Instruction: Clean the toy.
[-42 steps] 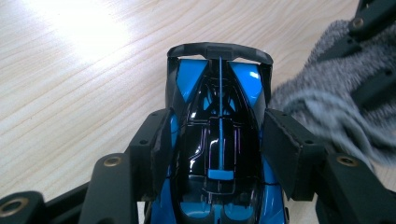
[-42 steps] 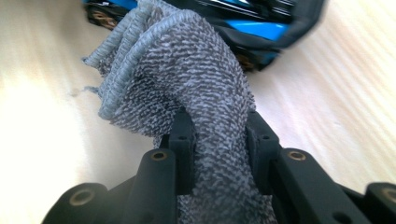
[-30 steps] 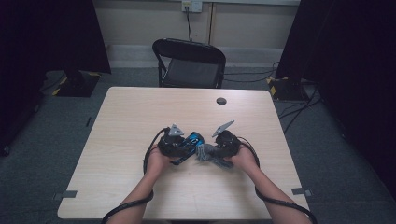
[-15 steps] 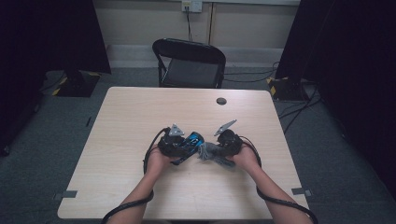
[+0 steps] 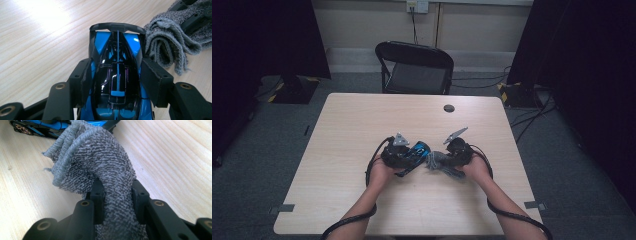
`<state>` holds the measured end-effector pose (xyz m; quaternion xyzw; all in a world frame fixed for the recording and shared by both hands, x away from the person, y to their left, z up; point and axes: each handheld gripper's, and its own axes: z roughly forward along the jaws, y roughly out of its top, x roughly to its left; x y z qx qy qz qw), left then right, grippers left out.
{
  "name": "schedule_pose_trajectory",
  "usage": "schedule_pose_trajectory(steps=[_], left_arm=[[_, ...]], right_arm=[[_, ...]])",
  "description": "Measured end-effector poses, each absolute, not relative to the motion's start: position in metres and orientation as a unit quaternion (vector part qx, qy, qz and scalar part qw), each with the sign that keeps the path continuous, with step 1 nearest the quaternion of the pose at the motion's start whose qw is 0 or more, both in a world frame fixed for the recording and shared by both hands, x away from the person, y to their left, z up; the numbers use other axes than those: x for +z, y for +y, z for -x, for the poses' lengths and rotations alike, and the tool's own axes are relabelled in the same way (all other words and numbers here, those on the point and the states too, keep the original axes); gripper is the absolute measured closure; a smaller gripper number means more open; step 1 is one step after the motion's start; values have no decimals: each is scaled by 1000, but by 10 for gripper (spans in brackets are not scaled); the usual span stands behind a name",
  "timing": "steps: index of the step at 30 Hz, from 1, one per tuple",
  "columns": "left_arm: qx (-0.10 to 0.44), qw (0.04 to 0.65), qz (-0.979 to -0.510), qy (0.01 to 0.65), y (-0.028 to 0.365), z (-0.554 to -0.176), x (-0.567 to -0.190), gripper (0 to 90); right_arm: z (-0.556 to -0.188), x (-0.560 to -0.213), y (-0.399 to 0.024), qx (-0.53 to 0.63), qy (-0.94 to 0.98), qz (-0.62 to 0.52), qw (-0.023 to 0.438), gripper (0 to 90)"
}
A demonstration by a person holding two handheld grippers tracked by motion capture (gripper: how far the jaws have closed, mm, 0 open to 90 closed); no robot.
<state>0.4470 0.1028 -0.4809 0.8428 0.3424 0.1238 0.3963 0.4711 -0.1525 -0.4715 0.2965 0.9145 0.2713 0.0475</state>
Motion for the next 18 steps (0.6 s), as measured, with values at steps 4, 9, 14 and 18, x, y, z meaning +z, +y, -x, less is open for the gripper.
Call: schedule_pose_trajectory(steps=[4, 9, 14, 18], left_arm=[[124, 395, -844, 342, 103, -447, -481, 434], [124, 396, -843, 342, 103, -447, -481, 433], [124, 395, -844, 342, 103, -447, -481, 434], [123, 395, -844, 341, 103, -447, -481, 434]], right_arm=[[-473, -472, -156, 271, 912, -305, 51, 692], [-474, -471, -160, 269, 910, -309, 59, 692], [-475, -468, -167, 275, 900, -327, 80, 693], [-473, -462, -176, 289, 895, -330, 79, 693]])
